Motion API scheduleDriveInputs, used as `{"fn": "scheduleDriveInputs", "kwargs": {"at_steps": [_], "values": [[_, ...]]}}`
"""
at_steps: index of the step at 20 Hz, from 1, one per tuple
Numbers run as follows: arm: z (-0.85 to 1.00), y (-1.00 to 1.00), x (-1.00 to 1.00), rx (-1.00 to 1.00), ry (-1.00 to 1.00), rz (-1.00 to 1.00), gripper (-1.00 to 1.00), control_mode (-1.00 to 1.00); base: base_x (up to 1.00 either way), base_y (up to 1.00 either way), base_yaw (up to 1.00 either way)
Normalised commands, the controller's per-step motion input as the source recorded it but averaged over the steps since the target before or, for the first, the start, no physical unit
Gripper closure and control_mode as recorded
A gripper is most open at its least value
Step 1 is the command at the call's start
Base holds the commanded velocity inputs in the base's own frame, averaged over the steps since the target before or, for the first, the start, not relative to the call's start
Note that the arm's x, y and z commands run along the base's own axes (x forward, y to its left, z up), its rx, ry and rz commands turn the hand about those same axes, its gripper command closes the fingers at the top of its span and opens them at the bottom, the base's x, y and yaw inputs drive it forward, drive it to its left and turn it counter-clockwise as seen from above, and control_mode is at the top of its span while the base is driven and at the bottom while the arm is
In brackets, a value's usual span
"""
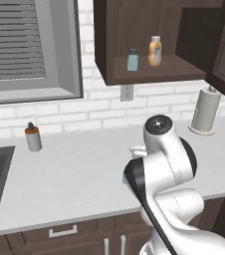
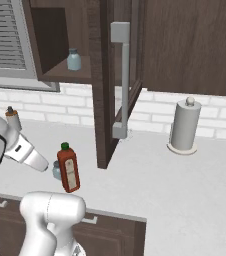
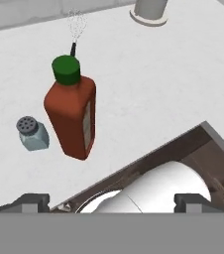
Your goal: Put the shaker and condiment bottle from the counter next to their counterparts in the cabinet.
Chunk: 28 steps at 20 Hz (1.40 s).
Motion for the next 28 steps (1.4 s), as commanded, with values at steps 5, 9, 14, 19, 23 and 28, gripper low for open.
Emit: {"fn": "scheduleDriveInputs", "kwargs": {"at_steps": [5, 9, 14, 19, 23, 28], "values": [[-0.27, 0.00, 0.00, 0.00, -0.13, 0.00, -1.00, -1.00, 0.00, 0.00, 0.00], [-0.20, 0.00, 0.07, 0.00, -0.14, -0.02, -1.00, -1.00, 0.00, 0.00, 0.00], [-0.26, 0.00, 0.10, 0.00, -0.07, -0.04, -1.00, -1.00, 0.00, 0.00, 0.00], [-0.30, 0.00, 0.09, 0.00, 0.01, 0.00, -1.00, -1.00, 0.00, 0.00, 0.00], [-0.20, 0.00, 0.12, 0.00, -0.02, -0.05, -1.00, -1.00, 0.00, 0.00, 0.00], [-0.12, 0.00, 0.20, 0.01, -0.04, -0.10, -1.00, -1.00, 0.00, 0.00, 0.00]]}}
